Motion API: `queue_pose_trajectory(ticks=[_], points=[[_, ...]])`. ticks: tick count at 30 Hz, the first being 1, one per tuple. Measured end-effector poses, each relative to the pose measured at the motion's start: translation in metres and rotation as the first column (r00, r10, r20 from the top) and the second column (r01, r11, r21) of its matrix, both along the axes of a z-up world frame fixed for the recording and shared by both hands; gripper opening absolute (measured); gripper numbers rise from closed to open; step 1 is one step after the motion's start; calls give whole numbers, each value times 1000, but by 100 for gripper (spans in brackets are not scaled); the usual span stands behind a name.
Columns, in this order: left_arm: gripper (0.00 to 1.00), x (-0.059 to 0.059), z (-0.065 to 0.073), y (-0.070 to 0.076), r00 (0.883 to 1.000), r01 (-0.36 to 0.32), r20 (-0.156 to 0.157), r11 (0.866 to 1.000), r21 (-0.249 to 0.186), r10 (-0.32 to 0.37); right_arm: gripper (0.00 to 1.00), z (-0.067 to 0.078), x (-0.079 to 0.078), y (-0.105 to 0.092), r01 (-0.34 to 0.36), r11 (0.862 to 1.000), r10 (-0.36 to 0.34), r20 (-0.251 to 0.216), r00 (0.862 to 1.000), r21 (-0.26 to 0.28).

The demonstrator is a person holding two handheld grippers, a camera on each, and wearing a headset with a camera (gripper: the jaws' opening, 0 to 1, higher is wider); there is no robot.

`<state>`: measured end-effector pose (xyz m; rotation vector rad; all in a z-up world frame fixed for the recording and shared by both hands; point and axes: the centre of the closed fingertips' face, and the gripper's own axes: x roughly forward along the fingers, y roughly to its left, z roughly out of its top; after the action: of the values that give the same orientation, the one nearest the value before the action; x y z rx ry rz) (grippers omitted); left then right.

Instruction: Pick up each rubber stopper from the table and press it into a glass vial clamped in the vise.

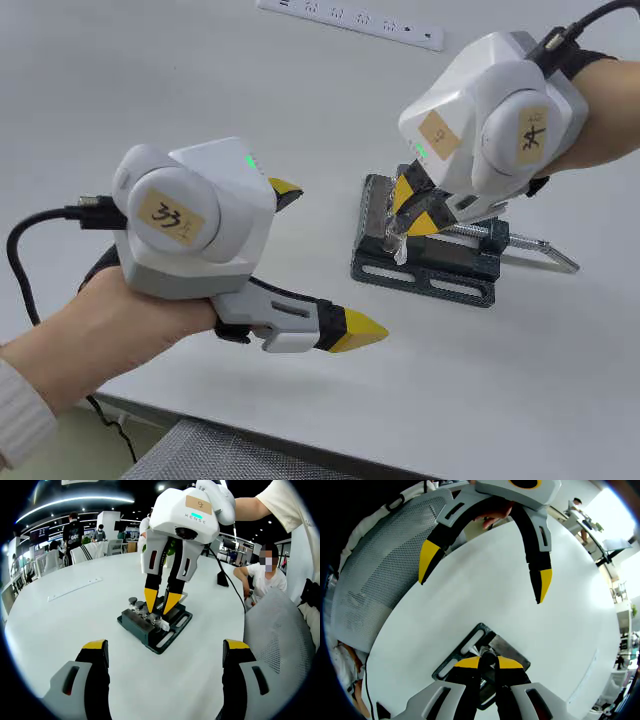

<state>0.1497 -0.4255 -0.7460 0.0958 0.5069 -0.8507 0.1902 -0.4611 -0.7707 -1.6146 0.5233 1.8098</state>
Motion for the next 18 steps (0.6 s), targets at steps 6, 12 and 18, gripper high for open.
queue_pose_trajectory(ticks=[6,12,18], points=[[93,0,0,-1,1000,2,-3,1000,-2,-2,5,0,-2,1,-31,999,32,30,999,-39],[93,1,0,-3,1000,6,-1,1000,-7,-6,4,0,1,2,67,997,-68,-15,998,-46],[92,2,-1,-3,1000,5,-2,1000,-9,-5,4,0,2,2,154,987,-156,-43,987,-56]])
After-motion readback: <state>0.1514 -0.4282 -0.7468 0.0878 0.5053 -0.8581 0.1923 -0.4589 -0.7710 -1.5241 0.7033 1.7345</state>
